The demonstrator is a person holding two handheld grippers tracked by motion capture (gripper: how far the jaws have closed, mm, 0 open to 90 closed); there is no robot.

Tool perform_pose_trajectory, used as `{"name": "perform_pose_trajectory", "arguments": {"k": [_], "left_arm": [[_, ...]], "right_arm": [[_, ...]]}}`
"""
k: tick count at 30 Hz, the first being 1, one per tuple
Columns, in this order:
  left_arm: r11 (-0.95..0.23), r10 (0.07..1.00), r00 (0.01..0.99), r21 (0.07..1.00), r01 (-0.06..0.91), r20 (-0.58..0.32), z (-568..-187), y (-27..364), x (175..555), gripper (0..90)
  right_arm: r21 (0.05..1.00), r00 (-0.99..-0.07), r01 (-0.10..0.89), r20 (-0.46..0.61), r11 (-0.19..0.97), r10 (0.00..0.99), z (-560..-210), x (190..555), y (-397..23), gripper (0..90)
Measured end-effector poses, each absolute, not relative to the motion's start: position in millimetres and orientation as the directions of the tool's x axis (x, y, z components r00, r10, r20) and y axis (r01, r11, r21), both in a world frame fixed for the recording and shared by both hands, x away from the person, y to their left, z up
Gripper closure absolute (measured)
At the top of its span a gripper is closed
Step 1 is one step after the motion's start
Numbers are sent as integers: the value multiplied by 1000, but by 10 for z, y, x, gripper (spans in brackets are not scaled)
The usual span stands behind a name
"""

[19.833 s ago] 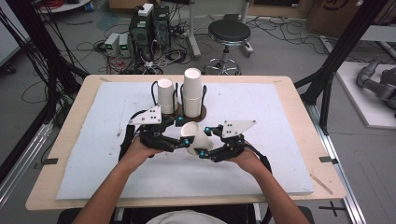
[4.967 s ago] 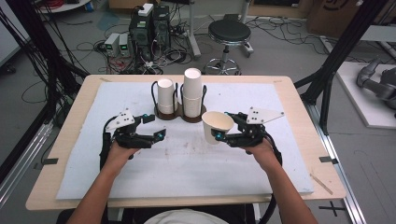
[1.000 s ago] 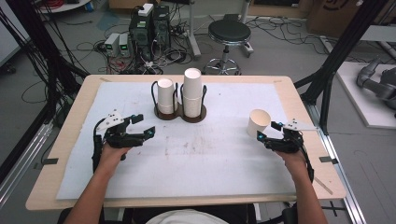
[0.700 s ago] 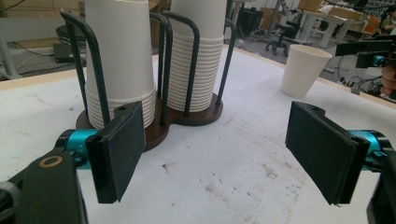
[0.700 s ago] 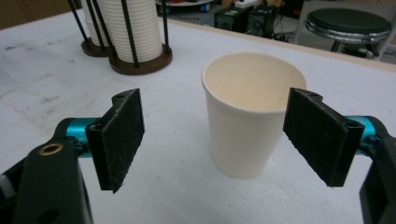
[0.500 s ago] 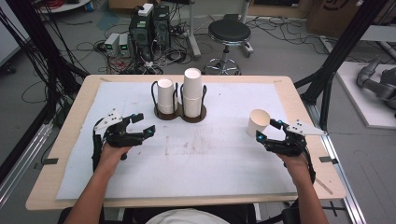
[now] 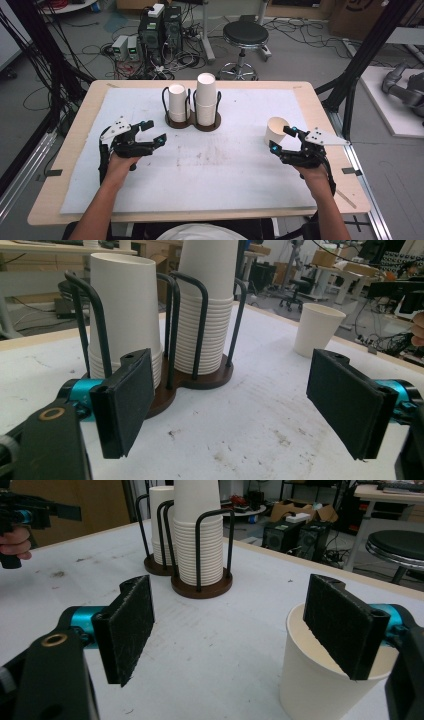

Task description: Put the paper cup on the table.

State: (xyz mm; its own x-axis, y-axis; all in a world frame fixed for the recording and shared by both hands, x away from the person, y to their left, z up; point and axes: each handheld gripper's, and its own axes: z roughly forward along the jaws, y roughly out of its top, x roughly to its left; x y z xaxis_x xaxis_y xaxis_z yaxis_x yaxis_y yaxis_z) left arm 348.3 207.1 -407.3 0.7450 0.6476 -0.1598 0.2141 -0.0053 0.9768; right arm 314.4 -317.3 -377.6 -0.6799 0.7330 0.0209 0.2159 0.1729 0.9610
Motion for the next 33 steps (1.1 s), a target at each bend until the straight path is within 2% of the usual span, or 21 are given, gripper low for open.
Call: {"name": "perform_pose_trajectory", "arguments": {"k": [33], "left_arm": [[-8, 655, 740, 978, 208, -152, -4048, 2072, 3455, 194]], "right_arm": [[956, -661, 227, 9, 188, 750, -3843, 3118, -3152, 212]]}}
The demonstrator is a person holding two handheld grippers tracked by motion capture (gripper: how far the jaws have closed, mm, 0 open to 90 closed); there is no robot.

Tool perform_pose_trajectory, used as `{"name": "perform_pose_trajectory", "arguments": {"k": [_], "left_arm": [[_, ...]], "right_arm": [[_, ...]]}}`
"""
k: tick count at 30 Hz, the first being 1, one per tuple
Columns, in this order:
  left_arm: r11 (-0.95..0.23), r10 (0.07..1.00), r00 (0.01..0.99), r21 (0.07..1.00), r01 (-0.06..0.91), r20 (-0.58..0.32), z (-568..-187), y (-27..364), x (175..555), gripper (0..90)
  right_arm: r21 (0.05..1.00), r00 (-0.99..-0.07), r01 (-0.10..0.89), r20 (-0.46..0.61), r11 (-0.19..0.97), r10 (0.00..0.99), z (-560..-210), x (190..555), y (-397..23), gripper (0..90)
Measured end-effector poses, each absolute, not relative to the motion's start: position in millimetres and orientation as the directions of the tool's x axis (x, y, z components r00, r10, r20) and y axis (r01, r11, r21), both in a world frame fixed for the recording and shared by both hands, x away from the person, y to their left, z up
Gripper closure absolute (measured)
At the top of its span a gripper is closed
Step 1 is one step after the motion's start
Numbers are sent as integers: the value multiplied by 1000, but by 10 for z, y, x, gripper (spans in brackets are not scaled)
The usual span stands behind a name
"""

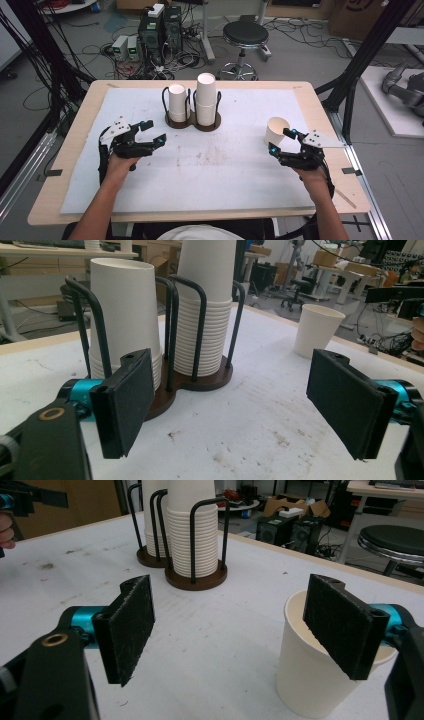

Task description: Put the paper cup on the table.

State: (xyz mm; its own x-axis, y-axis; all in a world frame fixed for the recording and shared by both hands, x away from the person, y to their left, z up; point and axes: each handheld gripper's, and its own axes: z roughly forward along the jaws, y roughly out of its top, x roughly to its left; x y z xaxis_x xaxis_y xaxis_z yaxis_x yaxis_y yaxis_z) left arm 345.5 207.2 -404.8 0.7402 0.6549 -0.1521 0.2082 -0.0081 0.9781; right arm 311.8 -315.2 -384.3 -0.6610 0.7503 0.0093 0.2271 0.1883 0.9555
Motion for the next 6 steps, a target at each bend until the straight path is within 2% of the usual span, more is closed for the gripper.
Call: {"name": "perform_pose_trajectory", "arguments": {"k": [6], "left_arm": [[-2, 656, 738, 978, 209, -157, -4052, 2064, 3464, 194]], "right_arm": [[955, -659, 227, 7, 190, 752, -3865, 3129, -3166, 212]]}}
